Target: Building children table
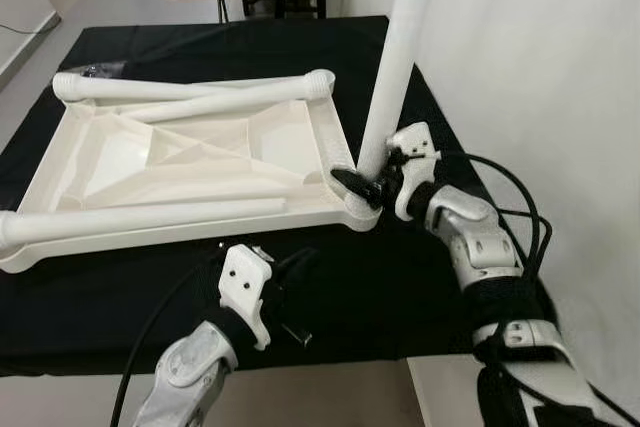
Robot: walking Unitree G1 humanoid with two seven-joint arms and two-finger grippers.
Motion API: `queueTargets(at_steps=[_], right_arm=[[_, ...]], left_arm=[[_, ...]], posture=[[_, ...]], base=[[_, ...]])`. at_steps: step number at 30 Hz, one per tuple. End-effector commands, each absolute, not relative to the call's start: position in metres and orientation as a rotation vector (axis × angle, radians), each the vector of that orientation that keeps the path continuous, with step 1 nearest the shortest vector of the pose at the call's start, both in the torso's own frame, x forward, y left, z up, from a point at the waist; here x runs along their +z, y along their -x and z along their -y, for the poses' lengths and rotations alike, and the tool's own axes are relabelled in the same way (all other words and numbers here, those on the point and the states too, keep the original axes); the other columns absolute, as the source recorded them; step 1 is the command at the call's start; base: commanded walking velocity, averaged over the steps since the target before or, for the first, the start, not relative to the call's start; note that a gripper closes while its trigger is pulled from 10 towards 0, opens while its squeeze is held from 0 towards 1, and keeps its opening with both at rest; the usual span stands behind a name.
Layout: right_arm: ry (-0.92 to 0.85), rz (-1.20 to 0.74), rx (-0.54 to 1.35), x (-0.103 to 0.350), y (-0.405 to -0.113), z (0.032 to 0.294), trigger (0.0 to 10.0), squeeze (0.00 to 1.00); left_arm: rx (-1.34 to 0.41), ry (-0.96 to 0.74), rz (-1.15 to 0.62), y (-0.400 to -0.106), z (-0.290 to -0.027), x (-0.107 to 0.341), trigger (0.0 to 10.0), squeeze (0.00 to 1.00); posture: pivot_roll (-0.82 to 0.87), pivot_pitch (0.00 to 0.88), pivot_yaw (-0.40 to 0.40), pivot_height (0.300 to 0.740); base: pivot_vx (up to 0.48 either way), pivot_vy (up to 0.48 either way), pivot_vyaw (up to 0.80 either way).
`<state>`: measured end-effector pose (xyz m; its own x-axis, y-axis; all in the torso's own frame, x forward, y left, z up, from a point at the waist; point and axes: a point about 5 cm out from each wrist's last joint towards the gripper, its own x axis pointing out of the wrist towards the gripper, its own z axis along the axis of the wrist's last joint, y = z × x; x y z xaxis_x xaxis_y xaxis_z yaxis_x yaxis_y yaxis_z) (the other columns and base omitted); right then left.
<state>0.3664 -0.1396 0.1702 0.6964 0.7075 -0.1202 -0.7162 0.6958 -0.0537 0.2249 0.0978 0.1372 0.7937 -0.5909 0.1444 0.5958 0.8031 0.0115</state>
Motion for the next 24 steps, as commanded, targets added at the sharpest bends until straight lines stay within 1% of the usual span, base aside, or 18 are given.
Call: queueTargets(at_steps=[1,4,5,9,10,14,19,20,21,22,23,24], right_arm=[[0.171,-0.127,0.921,0.167,-0.366,0.129,10.0,0.0],[0.172,-0.138,0.941,0.167,-0.368,0.13,10.0,0.0],[0.143,-0.134,0.937,0.171,-0.373,0.131,0.0,0.0],[0.109,-0.126,0.923,0.175,-0.377,0.132,0.0,0.0],[0.077,-0.123,0.91,0.177,-0.38,0.134,0.0,0.0],[-0.009,-0.075,0.897,0.179,-0.382,0.147,0.0,0.0],[-0.036,-0.033,0.86,0.178,-0.38,0.154,0.0,0.0],[-0.058,-0.015,0.796,0.176,-0.379,0.157,0.0,0.0],[-0.075,-0.016,0.692,0.168,-0.377,0.157,0.0,0.0],[-0.046,-0.047,0.445,0.154,-0.373,0.158,0.0,0.0],[-0.021,-0.064,0.264,0.146,-0.368,0.161,0.0,0.0],[-0.021,-0.064,0.264,0.146,-0.368,0.161,0.0,0.0]], left_arm=[[-0.64,0.046,0.121,-0.224,-0.095,0.132,10.0,0.0],[-0.64,0.046,0.12,-0.224,-0.095,0.132,10.0,0.0],[-0.64,0.046,0.119,-0.224,-0.095,0.131,10.0,0.0],[-0.64,0.046,0.119,-0.224,-0.095,0.131,10.0,0.0],[-0.64,0.045,0.118,-0.224,-0.095,0.131,10.0,0.0],[-0.64,0.046,0.114,-0.222,-0.096,0.13,10.0,0.0],[-0.641,0.048,0.113,-0.222,-0.096,0.13,10.0,0.0],[-0.641,0.048,0.113,-0.221,-0.096,0.13,10.0,0.0],[-0.64,0.049,0.113,-0.221,-0.097,0.13,10.0,0.0],[-0.64,0.049,0.113,-0.22,-0.098,0.13,10.0,0.0],[-0.64,0.05,0.113,-0.22,-0.098,0.131,10.0,0.0],[-0.64,0.05,0.113,-0.22,-0.098,0.131,10.0,0.0]], posture=[[0.08,0.102,-0.054,0.74],[0.08,0.102,-0.054,0.74],[0.08,0.098,-0.055,0.74],[0.08,0.098,-0.055,0.74],[0.07,0.095,-0.055,0.74],[0.06,0.093,-0.054,0.74],[0.06,0.095,-0.054,0.74],[0.06,0.101,-0.055,0.74],[0.06,0.107,-0.053,0.74],[0.05,0.116,-0.046,0.74],[0.05,0.116,-0.046,0.74],[0.05,0.116,-0.046,0.74]], base=[[0.0,0.0,0.0],[0.0,0.0,0.0],[0.0,0.0,0.0],[0.0,0.0,0.0],[0.0,0.0,0.0],[0.0,0.0,0.0],[0.0,0.0,0.0],[0.0,0.0,0.0],[0.0,0.0,0.0],[0.0,0.0,0.0],[0.0,0.0,0.0],[0.0,0.0,0.0]])
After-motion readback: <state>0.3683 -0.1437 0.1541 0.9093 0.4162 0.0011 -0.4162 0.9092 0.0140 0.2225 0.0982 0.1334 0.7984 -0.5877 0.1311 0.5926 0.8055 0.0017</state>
